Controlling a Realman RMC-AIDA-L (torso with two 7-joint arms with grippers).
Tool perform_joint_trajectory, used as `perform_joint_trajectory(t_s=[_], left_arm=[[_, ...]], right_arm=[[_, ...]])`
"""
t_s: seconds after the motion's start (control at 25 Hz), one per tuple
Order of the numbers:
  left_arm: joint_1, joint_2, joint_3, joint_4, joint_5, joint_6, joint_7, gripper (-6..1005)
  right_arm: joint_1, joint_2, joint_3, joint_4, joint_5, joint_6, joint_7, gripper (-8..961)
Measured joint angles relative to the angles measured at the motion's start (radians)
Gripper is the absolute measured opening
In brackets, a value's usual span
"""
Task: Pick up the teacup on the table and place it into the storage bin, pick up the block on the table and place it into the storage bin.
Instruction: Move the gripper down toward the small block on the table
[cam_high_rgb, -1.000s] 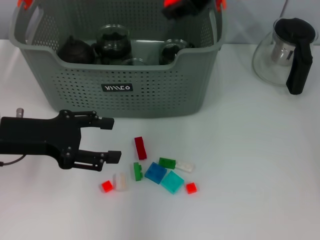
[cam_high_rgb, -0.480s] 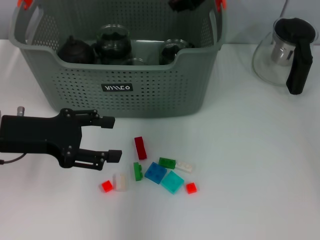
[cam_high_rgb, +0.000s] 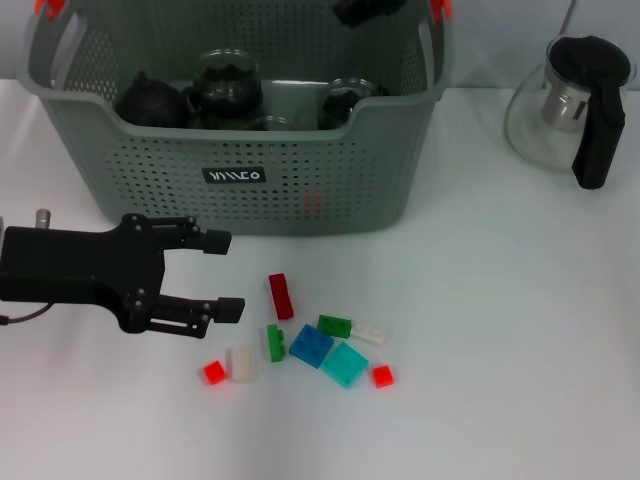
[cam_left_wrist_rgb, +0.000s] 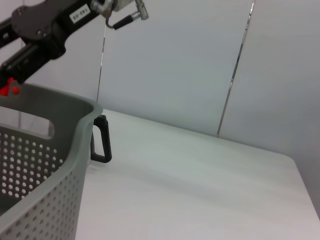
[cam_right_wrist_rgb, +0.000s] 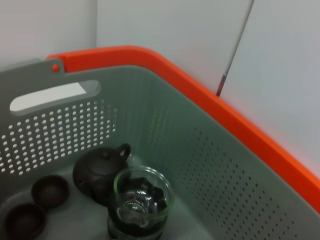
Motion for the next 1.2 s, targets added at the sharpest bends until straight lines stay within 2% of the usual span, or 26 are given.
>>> perform_joint_trajectory(t_s=[0.08,0.2,0.4,0.6,0.72,0.88,1.0,1.2], left_arm=[[0.000,0.001,-0.001,0.000,0.000,0.000,0.000,847],[0.000,0.001,-0.003,0.000,0.000,0.000,0.001,847],[0.001,0.001,-0.002,0.001,0.006,-0.001,0.003,847],[0.001,0.001,-0.002,0.000,0.009,-0.007,0.004,847],[0.001,0.001,-0.004,0.002,0.009,-0.004,0.004,847],[0.002,0.001,-0.007,0.005,0.009,0.000,0.005,847],[0.002,0.001,-0.006,0.005,0.009,-0.002,0.006,847],[0.002,0.001,-0.003,0.000,0.009,-0.008,0.014,847]], right_arm=[[-0.026,0.004,0.004,-0.077,0.014,-0.044,0.001,688],[-0.083,0.013,0.004,-0.223,0.078,-0.155,-0.001,887],[-0.215,0.027,-0.002,-0.491,0.195,-0.415,0.006,940],[-0.325,0.045,-0.011,-0.672,0.195,-0.624,0.031,939],[-0.360,0.045,-0.024,-0.699,0.178,-0.739,0.037,938],[-0.379,0.051,-0.069,-0.685,0.113,-0.826,0.048,937],[-0.388,0.055,-0.147,-0.641,0.083,-0.807,0.069,936],[-0.370,0.056,-0.270,-0.497,0.078,-0.667,0.083,895]])
